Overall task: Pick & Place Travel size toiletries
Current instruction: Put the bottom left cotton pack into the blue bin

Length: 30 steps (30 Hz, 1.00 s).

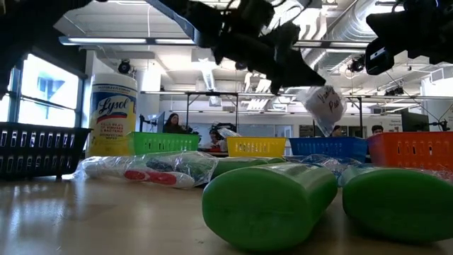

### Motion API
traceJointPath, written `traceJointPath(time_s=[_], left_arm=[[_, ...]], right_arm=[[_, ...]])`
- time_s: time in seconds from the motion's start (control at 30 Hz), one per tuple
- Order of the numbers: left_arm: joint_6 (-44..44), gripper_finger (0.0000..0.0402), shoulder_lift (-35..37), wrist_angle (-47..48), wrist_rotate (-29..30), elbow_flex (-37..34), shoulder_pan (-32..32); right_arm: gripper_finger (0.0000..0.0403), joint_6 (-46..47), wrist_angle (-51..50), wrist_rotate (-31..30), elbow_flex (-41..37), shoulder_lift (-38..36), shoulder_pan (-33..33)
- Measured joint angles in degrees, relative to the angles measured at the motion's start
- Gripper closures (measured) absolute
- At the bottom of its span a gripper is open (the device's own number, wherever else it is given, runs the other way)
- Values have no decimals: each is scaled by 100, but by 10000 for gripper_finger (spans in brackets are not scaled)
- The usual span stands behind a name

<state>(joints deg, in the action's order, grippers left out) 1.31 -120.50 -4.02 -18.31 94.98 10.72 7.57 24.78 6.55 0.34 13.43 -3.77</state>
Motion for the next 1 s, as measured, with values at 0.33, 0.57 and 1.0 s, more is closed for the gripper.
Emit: traceJointPath(time_s=[0.33,0.57,1.0], left_arm=[[-317,401,-602,66,-73,439,251],[-395,401,-619,101,70,441,238],[-906,317,-619,377,-352,441,240]], right_arm=[[401,0,35,-13,0,0,0],[401,-21,33,-13,0,0,0],[401,-31,28,-42,0,0,0]])
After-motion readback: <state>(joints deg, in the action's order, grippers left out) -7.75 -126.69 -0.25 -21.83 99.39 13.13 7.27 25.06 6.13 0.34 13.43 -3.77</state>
